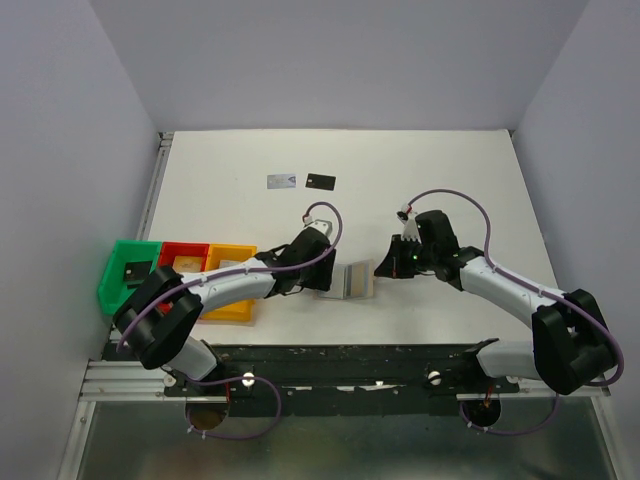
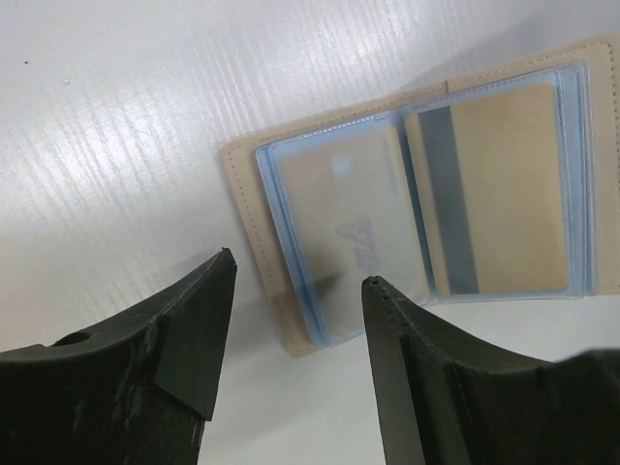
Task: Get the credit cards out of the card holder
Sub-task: Remove the credit card from the card holder.
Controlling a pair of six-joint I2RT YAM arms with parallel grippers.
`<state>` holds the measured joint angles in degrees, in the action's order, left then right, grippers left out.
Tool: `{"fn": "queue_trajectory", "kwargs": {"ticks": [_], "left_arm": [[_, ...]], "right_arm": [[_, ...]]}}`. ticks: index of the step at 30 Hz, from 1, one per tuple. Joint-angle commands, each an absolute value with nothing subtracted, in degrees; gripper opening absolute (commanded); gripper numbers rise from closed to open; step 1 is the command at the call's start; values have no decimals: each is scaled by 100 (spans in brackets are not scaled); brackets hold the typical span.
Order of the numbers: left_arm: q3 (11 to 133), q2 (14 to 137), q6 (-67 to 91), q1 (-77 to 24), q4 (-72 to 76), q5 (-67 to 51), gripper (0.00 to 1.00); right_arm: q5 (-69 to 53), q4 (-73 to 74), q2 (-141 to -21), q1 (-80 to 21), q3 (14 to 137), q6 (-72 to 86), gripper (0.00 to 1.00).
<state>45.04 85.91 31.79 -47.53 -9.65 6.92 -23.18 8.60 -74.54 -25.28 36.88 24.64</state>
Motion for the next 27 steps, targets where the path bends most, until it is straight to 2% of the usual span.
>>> {"fn": "queue_trajectory", "kwargs": {"ticks": [1,5,8,11,15,27], "left_arm": [[4386,8341,3305,-4685,-1055,993,68],[4202,7964,3323,-4667,-653,950,67],[4104,7743,3130,-4658,-36,415,68],[4490,8050,2936,-4693,176,-357,70],[4842,8525,2778,-4834,158,-790,70],[5326,9254,2540,-4975,-307,-1011,70]], "right_arm": [[-2180,888,-7374,-2505,3621,2470,0],[-2223,870,-7357,-2514,3604,2479,0],[-2399,721,-7313,-2514,3551,2487,0],[-2636,554,-7295,-2514,3524,2496,0],[-2839,448,-7304,-2505,3542,2514,0],[-2848,492,-7233,-2514,3577,2505,0]]}}
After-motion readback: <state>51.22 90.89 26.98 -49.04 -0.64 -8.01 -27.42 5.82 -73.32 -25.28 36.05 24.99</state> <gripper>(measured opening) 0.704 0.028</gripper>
